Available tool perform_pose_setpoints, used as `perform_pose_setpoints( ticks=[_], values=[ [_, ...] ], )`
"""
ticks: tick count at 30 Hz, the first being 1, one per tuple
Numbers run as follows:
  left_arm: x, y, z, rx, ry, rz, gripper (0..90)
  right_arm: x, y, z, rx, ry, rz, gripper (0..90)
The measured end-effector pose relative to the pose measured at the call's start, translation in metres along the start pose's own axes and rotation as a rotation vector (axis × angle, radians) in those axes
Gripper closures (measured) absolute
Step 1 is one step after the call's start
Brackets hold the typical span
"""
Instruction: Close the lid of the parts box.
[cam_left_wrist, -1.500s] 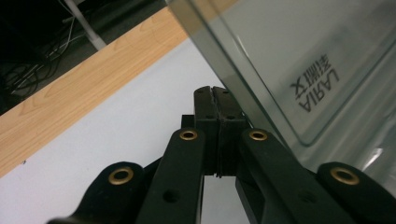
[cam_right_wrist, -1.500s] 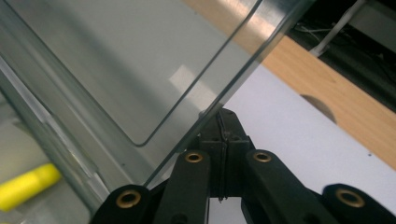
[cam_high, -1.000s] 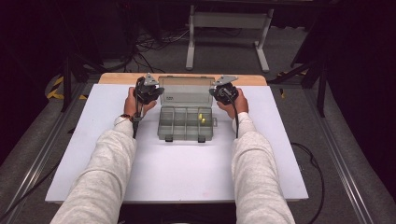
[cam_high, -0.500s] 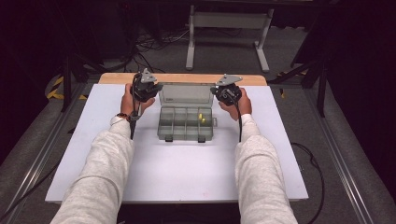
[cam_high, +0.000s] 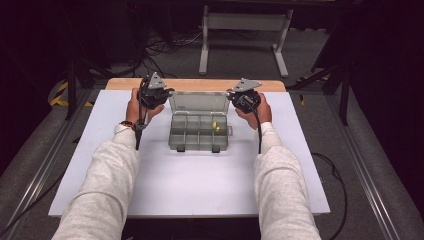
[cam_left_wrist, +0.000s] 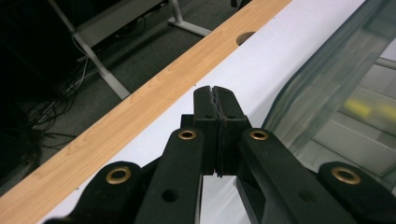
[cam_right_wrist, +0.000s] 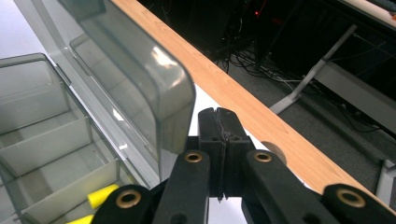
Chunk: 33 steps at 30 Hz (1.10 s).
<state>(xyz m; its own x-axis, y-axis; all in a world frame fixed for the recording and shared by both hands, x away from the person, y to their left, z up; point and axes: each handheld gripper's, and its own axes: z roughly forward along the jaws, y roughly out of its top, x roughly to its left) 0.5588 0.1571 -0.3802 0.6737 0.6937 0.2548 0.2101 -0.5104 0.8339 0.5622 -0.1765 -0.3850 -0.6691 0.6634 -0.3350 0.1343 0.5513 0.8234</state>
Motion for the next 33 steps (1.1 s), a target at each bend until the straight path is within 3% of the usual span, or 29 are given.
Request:
perform_pose_setpoints(
  ticks=[20,33],
  values=[
    [-0.010,0.014,-0.019,0.028,-0.015,0.095,89.5,0.008,0.012,-0.023,-0.008,0.002,-0.072,90.0],
    [-0.022,0.019,-0.029,0.032,-0.030,0.152,89.9,0.017,0.013,-0.033,-0.002,0.009,-0.059,90.0]
  ],
)
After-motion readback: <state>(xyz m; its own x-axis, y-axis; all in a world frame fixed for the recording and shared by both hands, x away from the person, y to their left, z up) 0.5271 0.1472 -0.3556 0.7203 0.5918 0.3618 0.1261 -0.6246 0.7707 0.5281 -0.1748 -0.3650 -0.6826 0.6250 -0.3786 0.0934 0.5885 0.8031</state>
